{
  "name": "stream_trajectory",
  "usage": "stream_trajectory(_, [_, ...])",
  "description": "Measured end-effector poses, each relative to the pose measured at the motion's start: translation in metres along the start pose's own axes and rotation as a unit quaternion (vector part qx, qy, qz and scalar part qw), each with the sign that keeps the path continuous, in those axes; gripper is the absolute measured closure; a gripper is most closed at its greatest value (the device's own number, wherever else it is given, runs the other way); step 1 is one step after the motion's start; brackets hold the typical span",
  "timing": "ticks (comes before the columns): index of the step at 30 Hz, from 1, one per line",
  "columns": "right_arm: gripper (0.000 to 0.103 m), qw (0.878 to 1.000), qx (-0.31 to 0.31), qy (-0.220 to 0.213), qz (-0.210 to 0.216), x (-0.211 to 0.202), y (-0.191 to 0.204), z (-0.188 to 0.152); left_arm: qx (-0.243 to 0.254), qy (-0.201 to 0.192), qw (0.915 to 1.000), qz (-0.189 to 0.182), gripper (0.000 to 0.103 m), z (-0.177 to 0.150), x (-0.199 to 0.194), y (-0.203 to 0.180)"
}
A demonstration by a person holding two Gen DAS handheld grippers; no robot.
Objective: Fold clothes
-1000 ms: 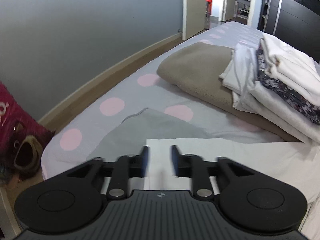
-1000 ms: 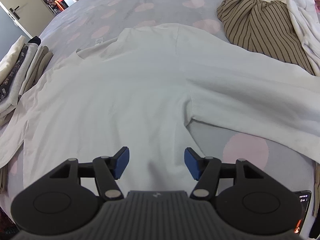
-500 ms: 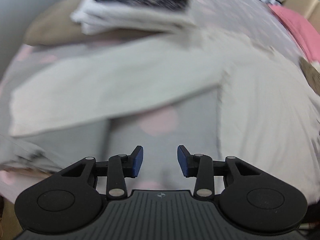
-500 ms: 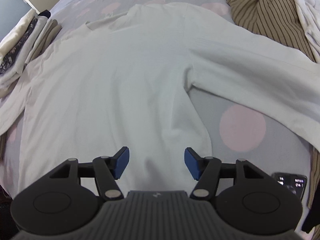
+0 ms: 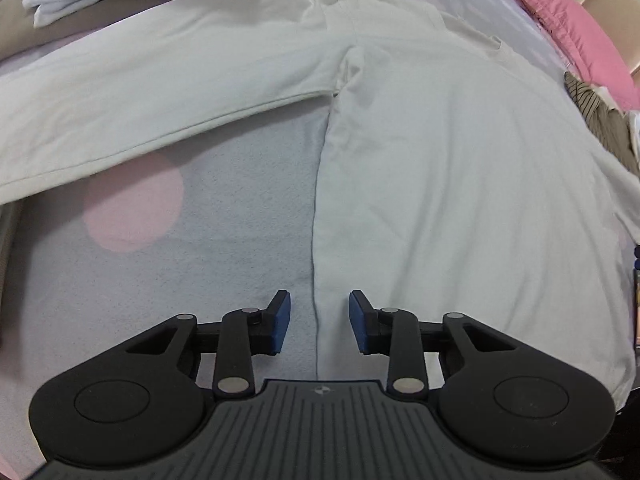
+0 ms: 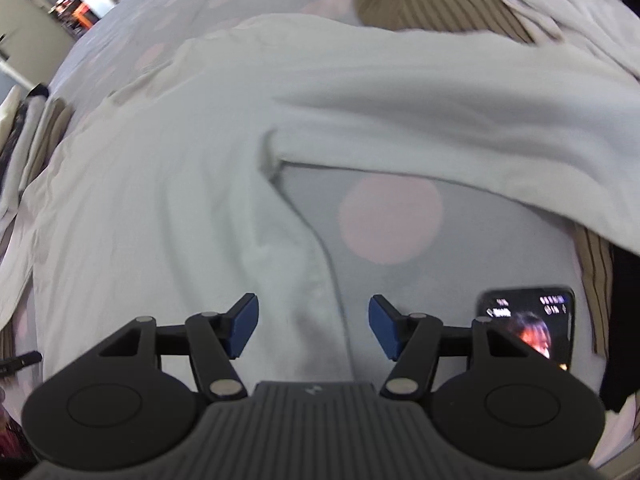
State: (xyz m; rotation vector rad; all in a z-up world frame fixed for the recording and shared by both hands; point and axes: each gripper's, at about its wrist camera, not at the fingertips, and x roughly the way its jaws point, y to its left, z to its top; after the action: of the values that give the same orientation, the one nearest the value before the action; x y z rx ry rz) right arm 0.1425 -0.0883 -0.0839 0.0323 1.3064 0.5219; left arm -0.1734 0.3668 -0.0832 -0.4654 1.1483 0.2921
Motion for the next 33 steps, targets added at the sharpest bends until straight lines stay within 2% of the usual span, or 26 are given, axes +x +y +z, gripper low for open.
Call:
stream_trajectory(2, [0.042, 1.0, 0.012, 0.013, 0.007, 0.005, -0.009, -0.003, 0.001, 0.0, 1.0, 0.007, 0.082, 0.001, 0.001, -0.001])
stream_trajectory(5, [0.054, 0.999, 0.015, 0.033, 0.017, 0.015, -0.013, -0.009, -0.016, -0.003, 0.9999, 0.006, 0.092, 0.0, 0.0, 0.003])
stream_trajectory(7, [0.055, 0.999, -0.006, 0.035, 0.015, 0.018, -0.007, -0.011, -0.021, -0.007, 0.9998, 0.003, 0.099, 0.0, 0.001, 0.002])
stream_trajectory(8, [0.061, 0.999, -0.019, 0.035, 0.012, 0.019, -0.003, -0.012, -0.019, -0.01, 0.9998, 0.005, 0.101, 0.0, 0.001, 0.0])
stream_trajectory(9, [0.088, 0.999, -0.031, 0.037, 0.007, 0.02, 0.001, -0.013, -0.012, -0.014, 0.9997, 0.013, 0.103, 0.0, 0.0, -0.004])
stream_trajectory(10, [0.102, 0.998, -0.039, 0.038, -0.001, 0.02, 0.005, -0.014, -0.006, -0.019, 0.9996, 0.021, 0.103, -0.002, -0.002, -0.008])
stream_trajectory(12, [0.101, 0.998, -0.045, 0.032, -0.026, 0.015, 0.008, -0.016, -0.007, -0.02, 0.9989, 0.042, 0.103, -0.003, -0.006, -0.01])
stream_trajectory(14, [0.101, 0.997, -0.062, 0.032, -0.043, 0.011, 0.008, -0.018, -0.01, -0.004, 0.9976, 0.068, 0.103, -0.005, -0.007, -0.005])
stream_trajectory(16, [0.101, 0.997, -0.062, 0.034, -0.042, 0.012, 0.005, -0.019, -0.008, 0.008, 0.9952, 0.097, 0.103, -0.007, -0.005, 0.002])
stream_trajectory(19, [0.097, 0.996, -0.06, 0.043, -0.04, 0.013, 0.005, -0.018, -0.034, 0.002, 0.9965, 0.077, 0.103, -0.002, -0.01, 0.012])
stream_trajectory(20, [0.092, 0.996, -0.06, 0.042, -0.043, 0.011, 0.006, -0.017, -0.037, -0.006, 0.9971, 0.066, 0.103, 0.0, -0.014, 0.013])
stream_trajectory(21, [0.078, 0.996, -0.059, 0.037, -0.048, 0.007, 0.006, -0.016, -0.037, -0.013, 0.9973, 0.062, 0.103, 0.003, -0.017, 0.013])
stream_trajectory(23, [0.059, 0.997, -0.061, 0.016, -0.047, -0.003, 0.008, -0.01, -0.036, -0.025, 0.9975, 0.056, 0.103, 0.012, -0.023, 0.013])
stream_trajectory(25, [0.059, 0.997, -0.063, -0.006, -0.032, -0.011, 0.011, -0.001, -0.026, -0.044, 0.9972, 0.053, 0.101, 0.025, -0.028, 0.01])
stream_trajectory(27, [0.059, 0.997, -0.065, -0.027, -0.022, -0.015, 0.014, 0.013, -0.01, -0.065, 0.9962, 0.056, 0.085, 0.042, -0.03, 0.005])
stream_trajectory(33, [0.058, 0.993, -0.09, -0.075, -0.008, -0.007, 0.024, 0.062, 0.032, -0.111, 0.9912, 0.064, 0.079, 0.106, -0.023, -0.013])
